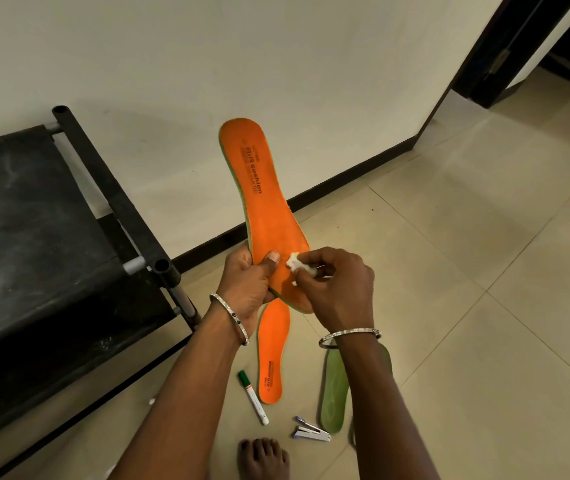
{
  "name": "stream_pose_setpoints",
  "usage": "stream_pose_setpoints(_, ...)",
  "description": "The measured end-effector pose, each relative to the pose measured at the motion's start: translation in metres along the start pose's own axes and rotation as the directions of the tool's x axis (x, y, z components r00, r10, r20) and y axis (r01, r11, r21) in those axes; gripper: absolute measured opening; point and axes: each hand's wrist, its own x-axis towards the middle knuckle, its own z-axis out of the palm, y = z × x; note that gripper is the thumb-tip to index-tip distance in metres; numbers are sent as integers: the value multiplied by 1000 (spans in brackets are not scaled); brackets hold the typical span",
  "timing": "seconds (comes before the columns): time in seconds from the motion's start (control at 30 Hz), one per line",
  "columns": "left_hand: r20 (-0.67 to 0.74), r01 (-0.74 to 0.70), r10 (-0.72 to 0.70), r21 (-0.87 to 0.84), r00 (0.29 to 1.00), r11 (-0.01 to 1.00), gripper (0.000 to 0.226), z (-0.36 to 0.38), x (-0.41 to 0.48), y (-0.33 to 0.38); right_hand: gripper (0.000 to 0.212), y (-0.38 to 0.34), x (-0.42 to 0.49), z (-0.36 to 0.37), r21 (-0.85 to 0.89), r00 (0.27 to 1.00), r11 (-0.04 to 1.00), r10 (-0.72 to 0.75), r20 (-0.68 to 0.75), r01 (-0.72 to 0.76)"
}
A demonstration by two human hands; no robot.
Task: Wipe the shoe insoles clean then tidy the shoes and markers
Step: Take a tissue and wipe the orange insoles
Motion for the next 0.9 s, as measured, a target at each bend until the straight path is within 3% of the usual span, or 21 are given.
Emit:
stream_pose_setpoints(0.07,-17,-14,14,2,1000,1000,13,-3,0,1,13,-5,-1,-4,74,984,997,-22,179,8)
stream_pose_setpoints(0.13,-21,-17,17,3,1000,1000,14,-4,0,2,12,-7,-2,-5,115,964,993,-23,264,-8)
stream_pose_setpoints(0.2,-8,-7,7,-3,1000,1000,14,-5,0,1,9,-5,-2,-2,112,983,993,10,182,-31)
stream_pose_setpoints(0.3,9,13,-13,-18,1000,1000,18,-2,-1,1,8,3,1,0,24,994,997,71,-88,-69)
stream_pose_setpoints(0.37,10,24,-24,-26,1000,999,26,1,-1,1,7,8,3,-2,-28,985,997,68,-156,-73)
stream_pose_setpoints(0.5,-30,22,-24,-56,999,998,20,-2,0,2,8,7,1,-5,13,999,1000,20,30,-21)
stream_pose_setpoints(0.63,-78,10,-15,-67,997,998,30,-6,4,3,9,-3,0,-5,132,966,991,-40,254,6)
stream_pose_setpoints(0.7,-79,12,-21,-102,997,995,34,-5,3,3,9,-2,0,-3,140,979,990,-15,204,-15)
stream_pose_setpoints(0.83,-67,19,-31,-166,997,986,40,-2,2,4,6,10,3,-2,18,993,997,82,-83,-81)
stream_pose_setpoints(0.9,-75,19,-32,-173,997,985,40,-2,3,4,7,13,3,-3,34,990,993,114,-88,-111)
